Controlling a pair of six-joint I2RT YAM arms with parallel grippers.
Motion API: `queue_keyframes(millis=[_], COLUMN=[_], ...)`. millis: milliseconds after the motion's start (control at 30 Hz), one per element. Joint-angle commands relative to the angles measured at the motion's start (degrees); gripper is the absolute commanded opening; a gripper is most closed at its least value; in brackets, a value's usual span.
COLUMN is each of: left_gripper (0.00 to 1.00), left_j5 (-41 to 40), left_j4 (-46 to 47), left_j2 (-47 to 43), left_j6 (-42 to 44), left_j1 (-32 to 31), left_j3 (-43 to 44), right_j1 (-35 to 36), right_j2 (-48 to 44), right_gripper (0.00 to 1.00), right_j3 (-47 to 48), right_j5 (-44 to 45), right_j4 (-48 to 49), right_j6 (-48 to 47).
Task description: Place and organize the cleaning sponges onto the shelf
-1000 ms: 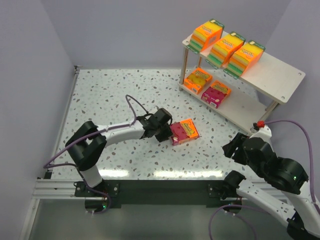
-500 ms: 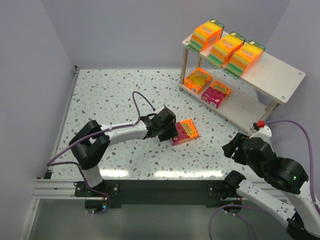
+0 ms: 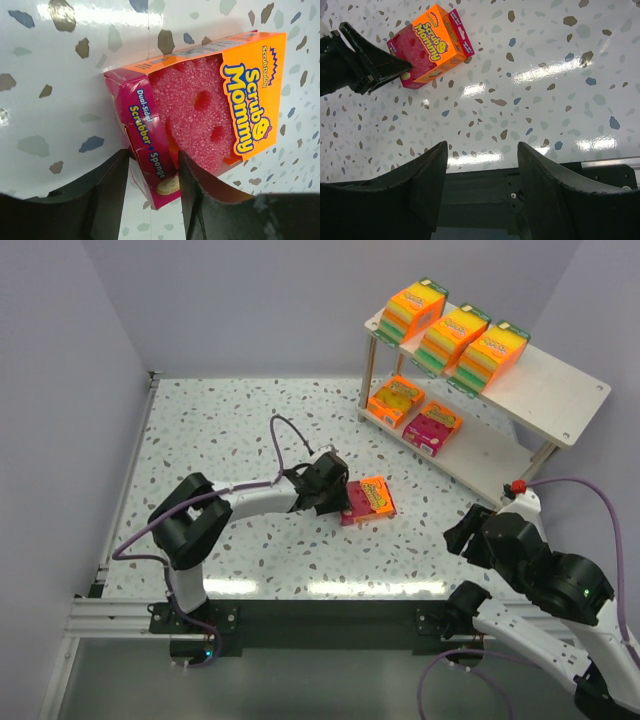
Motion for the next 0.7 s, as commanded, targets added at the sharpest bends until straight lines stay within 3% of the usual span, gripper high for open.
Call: queue_keyframes(millis=[0,300,667], left_gripper=[0.48,0.70,0.77], left_j5=[-2.55,1.40,13.88], left_j4=[2.75,2.95,7.96], left_j2=[-2.67,-2.51,-3.03], left_j6=[2.30,7.83,16.88], left_j1=[3.08,5.81,8.89], left_j3=[-3.89,-1.45,0.13], right_j1=[0.13,0.04,0.04], right_j2=[0.33,0.51,-0.72], right_gripper=[0.62,0.62,0.62], right_j3=[1.12,1.82,2.08], right_j5=[2.16,2.34,2.51], right_j4=[-0.35,-1.14,-3.16], right_j6=[-0.26,-0.08,1.24])
